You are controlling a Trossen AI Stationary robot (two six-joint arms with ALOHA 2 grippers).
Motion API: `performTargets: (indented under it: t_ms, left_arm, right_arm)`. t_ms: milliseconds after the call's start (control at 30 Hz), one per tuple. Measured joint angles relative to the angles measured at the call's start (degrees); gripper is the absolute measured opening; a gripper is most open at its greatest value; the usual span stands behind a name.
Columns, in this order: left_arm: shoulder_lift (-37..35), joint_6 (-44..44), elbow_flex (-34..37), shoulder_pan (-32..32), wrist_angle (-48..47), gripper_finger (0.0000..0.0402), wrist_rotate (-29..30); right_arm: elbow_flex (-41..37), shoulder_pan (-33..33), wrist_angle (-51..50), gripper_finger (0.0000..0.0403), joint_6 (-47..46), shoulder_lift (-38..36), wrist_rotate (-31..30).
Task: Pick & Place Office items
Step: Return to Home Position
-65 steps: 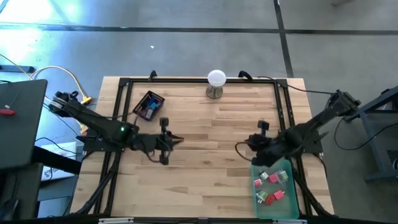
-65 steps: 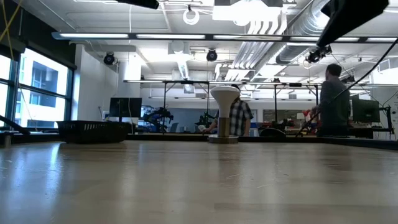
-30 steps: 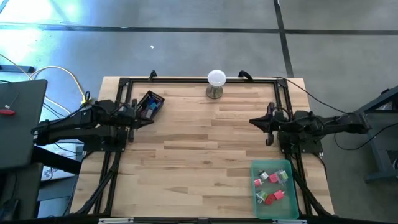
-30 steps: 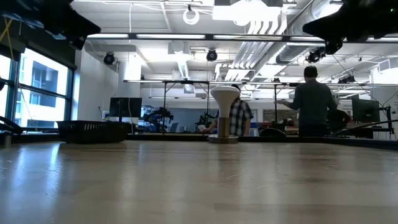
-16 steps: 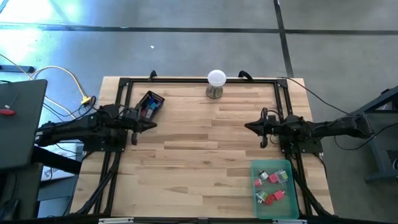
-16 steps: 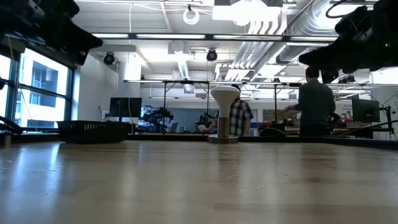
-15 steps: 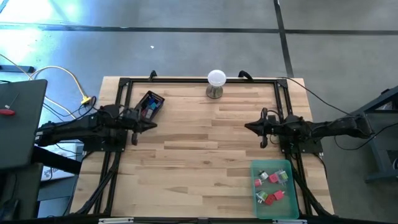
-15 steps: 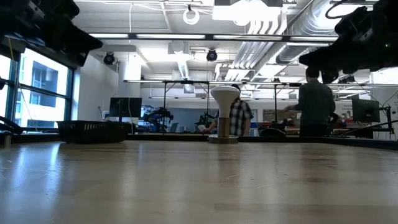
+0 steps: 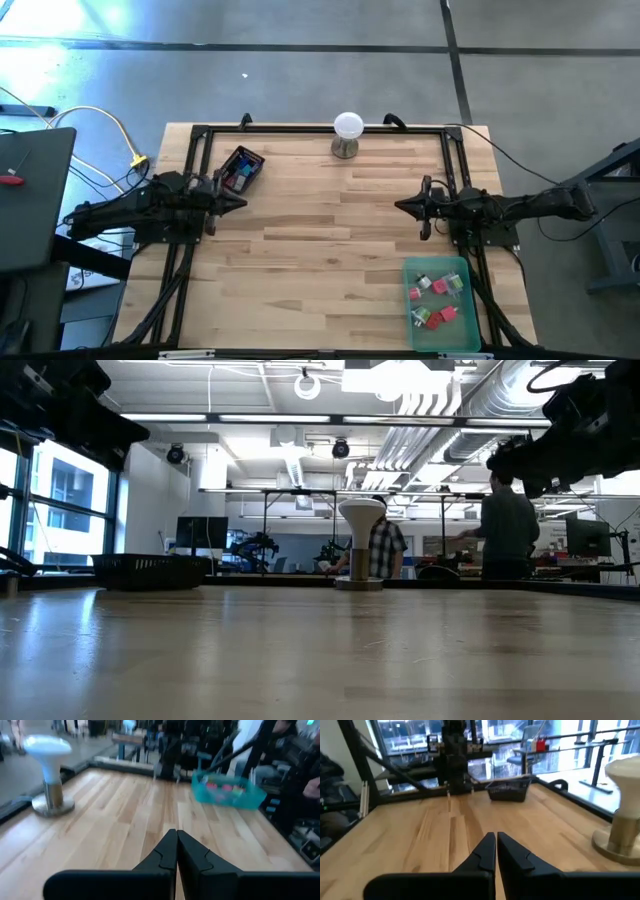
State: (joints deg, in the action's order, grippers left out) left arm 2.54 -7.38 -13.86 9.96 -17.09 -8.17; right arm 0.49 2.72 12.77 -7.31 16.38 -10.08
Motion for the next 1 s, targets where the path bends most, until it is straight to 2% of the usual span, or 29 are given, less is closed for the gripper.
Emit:
performTargets:
  t_ms: [100,500,733,1000]
  left_arm:
    - [-2.54,-0.02,0.31,0.00,0.16,0.0000,-0.02]
    - [-2.07,-0.19,2.33,0.00,-0.60,0.0000,-1.36]
    - [-2.34,-0.16,5.36,0.00,0.99,0.0000,-1.78]
    - [-2.34,-0.37,8.05,-0.02,6.25,0.0000,-3.97]
  right_arm:
    - [0.00,0.01,-2.67,0.0004,0.88,-3.60,-0.43]
    - [3.08,-0.93,-19.25,0.0004,2.86,-16.18,-0.04]
    - [3.28,-0.89,-20.91,0.0004,2.41,-14.91,3.08]
    - [3.28,-0.90,-20.98,0.0004,1.99,-14.95,2.87]
